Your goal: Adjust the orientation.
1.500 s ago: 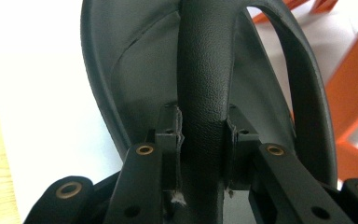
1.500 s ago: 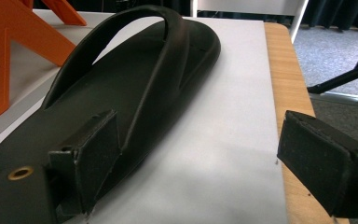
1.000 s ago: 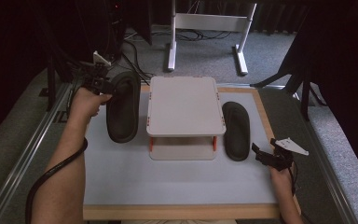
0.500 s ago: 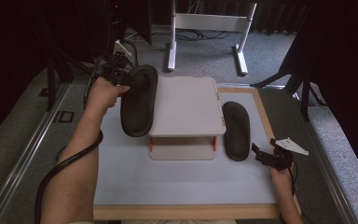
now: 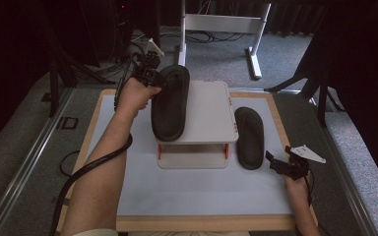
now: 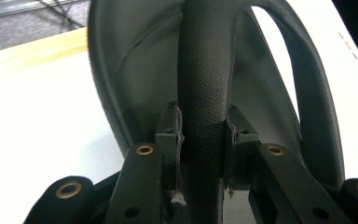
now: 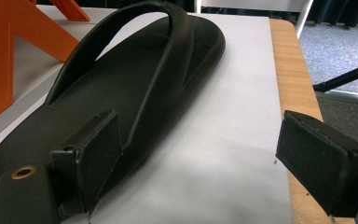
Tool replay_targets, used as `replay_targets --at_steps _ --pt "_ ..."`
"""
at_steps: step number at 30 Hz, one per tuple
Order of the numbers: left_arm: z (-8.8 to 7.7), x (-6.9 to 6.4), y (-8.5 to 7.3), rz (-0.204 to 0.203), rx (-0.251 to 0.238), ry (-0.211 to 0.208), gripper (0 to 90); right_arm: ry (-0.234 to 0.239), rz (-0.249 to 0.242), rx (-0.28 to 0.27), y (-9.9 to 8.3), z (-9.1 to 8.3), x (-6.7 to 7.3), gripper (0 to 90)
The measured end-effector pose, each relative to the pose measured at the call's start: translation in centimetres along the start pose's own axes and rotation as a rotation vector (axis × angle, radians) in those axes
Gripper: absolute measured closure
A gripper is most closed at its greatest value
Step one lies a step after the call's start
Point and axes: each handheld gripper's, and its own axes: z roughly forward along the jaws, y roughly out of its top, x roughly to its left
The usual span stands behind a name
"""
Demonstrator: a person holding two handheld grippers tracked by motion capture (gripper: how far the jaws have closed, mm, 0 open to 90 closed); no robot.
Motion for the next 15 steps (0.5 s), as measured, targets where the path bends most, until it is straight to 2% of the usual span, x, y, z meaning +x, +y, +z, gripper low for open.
replay_targets --at_steps 3,4,5,6,8,9,13,15 --pt "0.7 -0.5 0.0 -0.012 0.010 -0.003 71.8 0.000 -0.001 0.001 0.0 0.0 0.0 13.1" --pt "1.3 -0.9 0.0 -0.033 0.011 0.015 71.7 0.001 -0.002 0.002 0.0 0.0 0.0 13.1" --pt "1.3 -0.9 0.0 -0.033 0.011 0.015 71.7 0.001 -0.002 0.002 0.0 0.0 0.0 13.1" --pt "1.9 -1.0 -0.1 -0.037 0.028 0.036 71.7 0.000 -0.001 0.002 0.0 0.0 0.0 13.2" --pt "1.9 -1.0 -0.1 -0.037 0.028 0.036 71.6 0.000 0.000 0.002 0.0 0.0 0.0 13.2" --pt "2.2 -1.3 -0.1 -0.027 0.036 0.050 71.6 0.000 0.000 0.002 0.0 0.0 0.0 13.1" --pt "3.1 -1.7 -0.2 -0.030 0.028 0.031 71.4 0.003 0.004 0.002 0.0 0.0 0.0 13.2" --pt "3.2 -1.8 -0.2 -0.024 0.020 0.035 71.2 0.005 0.005 0.000 0.0 0.0 -0.1 13.2"
